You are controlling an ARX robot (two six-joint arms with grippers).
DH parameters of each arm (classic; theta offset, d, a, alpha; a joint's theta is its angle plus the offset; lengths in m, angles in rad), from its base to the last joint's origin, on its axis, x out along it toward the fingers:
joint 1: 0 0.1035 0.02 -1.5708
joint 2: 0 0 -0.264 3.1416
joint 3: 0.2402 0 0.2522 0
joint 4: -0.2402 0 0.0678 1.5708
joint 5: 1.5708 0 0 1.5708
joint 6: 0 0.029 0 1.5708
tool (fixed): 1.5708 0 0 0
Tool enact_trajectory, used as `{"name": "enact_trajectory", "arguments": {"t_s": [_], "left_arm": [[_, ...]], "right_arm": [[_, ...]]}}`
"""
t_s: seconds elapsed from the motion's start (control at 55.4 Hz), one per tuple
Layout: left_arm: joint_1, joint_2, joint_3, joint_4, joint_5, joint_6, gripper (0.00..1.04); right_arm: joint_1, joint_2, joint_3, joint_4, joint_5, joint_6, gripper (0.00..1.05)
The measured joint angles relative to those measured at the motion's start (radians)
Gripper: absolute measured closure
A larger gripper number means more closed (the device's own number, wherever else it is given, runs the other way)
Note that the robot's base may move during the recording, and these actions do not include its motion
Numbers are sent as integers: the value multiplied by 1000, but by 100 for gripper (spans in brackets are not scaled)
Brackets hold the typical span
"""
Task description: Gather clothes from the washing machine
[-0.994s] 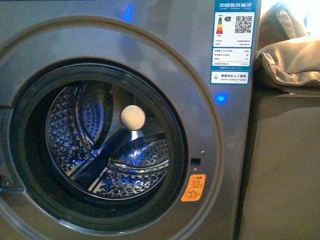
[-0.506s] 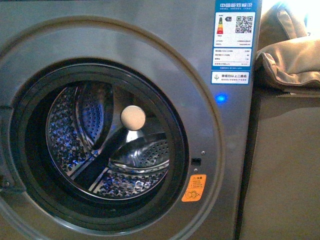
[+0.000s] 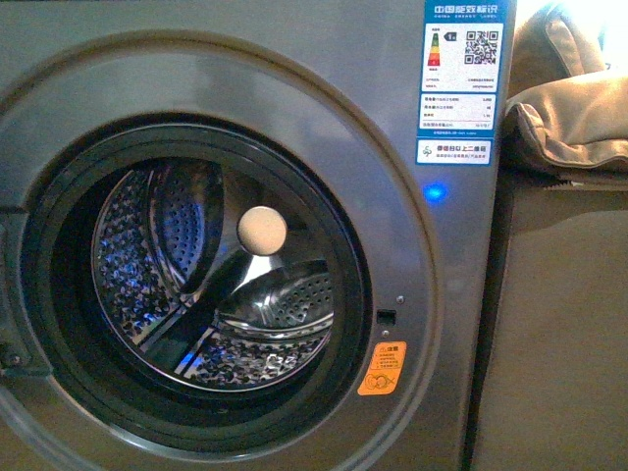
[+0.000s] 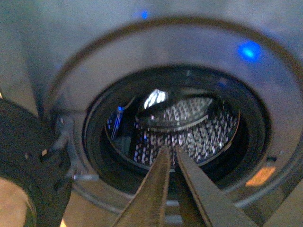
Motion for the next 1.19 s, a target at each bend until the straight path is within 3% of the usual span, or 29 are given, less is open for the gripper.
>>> {"name": "enact_trajectory", "arguments": {"t_s": [0.036,0.416,0.47,0.542,1.192], "left_arm": [[10,-18,-48,18,6,0,102],[98,-220,-377,152,96,3,101],[150,-247,-414,161,164,3,101],[182,-276,-450,170,171,3,101],[190,-490,-630,144,179,3,101]], "right_arm": [[0,0,0,0,0,0,102],[0,0,0,0,0,0,102],[0,0,0,0,0,0,102],[0,0,0,0,0,0,102],[0,0,0,0,0,0,102]]}}
